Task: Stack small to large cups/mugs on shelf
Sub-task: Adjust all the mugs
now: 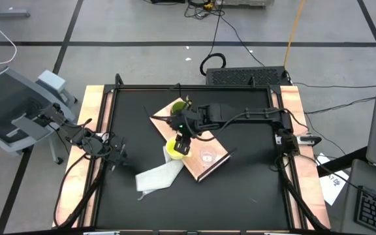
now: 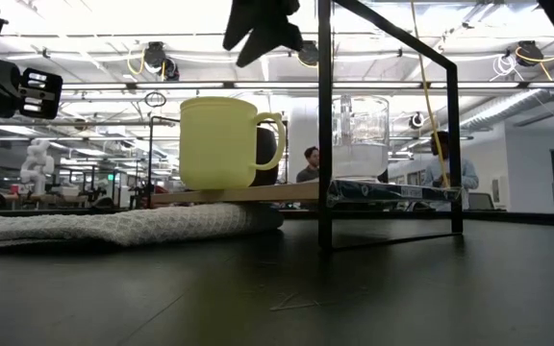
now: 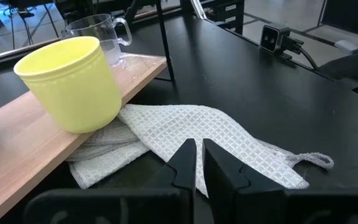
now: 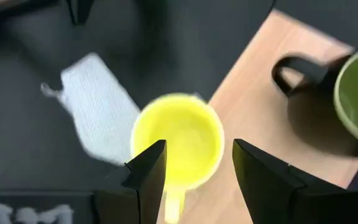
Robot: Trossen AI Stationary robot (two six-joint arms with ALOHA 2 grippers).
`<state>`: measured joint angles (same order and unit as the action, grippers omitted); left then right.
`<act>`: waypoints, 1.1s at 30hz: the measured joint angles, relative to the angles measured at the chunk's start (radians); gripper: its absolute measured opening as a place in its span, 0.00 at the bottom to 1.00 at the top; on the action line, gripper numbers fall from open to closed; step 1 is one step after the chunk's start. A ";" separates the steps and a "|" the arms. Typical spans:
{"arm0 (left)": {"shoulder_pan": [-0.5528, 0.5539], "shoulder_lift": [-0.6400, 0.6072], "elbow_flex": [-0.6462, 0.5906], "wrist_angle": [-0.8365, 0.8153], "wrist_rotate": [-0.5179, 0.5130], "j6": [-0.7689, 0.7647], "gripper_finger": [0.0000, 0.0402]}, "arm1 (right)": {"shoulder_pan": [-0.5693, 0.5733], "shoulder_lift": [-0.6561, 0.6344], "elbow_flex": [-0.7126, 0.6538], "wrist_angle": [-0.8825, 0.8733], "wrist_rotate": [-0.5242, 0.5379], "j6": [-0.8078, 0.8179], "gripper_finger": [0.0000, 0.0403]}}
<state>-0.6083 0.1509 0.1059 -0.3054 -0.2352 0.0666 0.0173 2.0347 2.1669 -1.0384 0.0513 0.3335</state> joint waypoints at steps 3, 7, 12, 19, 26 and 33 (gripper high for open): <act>0.000 0.000 0.000 0.000 0.000 0.000 0.08 | -0.015 0.017 0.023 -0.062 -0.035 0.002 0.44; 0.000 0.000 0.000 0.000 0.000 0.000 0.08 | -0.028 0.036 0.020 -0.101 -0.053 0.011 0.44; 0.000 0.000 0.000 0.000 0.000 0.000 0.08 | -0.021 0.055 0.020 -0.087 -0.061 0.006 0.44; 0.000 0.000 0.000 0.000 0.000 0.000 0.08 | -0.016 0.093 0.018 -0.072 -0.062 -0.005 0.44; 0.000 0.002 0.000 0.000 0.000 0.000 0.08 | -0.018 0.096 -0.001 -0.062 -0.067 0.006 0.44; 0.000 0.002 0.000 -0.001 0.000 0.000 0.08 | -0.024 0.098 -0.021 -0.068 -0.068 0.021 0.44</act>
<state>-0.6083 0.1528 0.1059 -0.3061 -0.2348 0.0662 -0.0069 2.1329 2.1457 -1.1066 -0.0163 0.3549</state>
